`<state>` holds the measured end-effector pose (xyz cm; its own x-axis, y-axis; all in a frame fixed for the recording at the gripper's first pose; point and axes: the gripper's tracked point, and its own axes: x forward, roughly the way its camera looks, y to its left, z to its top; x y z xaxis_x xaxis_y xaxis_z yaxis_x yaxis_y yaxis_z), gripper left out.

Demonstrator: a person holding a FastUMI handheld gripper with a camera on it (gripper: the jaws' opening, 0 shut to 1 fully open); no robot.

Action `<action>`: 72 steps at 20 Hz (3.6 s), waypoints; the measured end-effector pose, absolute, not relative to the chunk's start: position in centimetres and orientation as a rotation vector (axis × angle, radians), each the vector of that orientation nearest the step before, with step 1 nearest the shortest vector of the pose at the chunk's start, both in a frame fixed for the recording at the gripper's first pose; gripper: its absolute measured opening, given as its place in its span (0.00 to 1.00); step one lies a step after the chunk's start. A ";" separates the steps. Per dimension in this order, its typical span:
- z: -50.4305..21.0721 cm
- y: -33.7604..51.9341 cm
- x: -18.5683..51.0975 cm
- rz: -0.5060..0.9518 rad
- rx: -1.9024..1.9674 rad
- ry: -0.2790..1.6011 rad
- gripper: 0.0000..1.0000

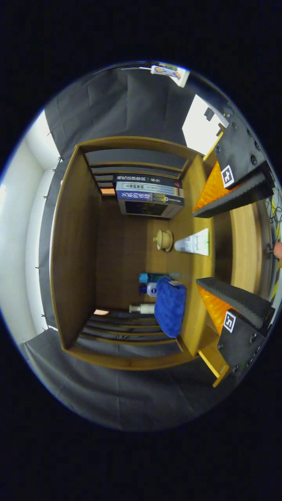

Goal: Pull open the drawer, take out the items inside it, and place them on the countertop above the cabinet.

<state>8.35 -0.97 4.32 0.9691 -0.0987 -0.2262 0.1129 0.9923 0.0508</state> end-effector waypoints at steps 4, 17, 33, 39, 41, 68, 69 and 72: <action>1.5 0.1 5.1 -0.039 0.113 0.203 0.98; -4.1 -1.1 0.9 -0.056 0.143 0.178 0.98; -6.0 -2.0 8.1 -0.075 0.161 0.182 0.99; -6.8 -2.2 12.1 -0.074 0.170 0.201 0.99; -7.0 -2.3 13.3 -0.071 0.165 0.208 0.99; 2.3 -1.6 8.9 -0.001 0.066 0.097 0.98; 2.4 -1.7 8.7 -0.004 0.067 0.094 0.98; 2.6 -2.0 8.6 -0.012 0.066 0.091 0.98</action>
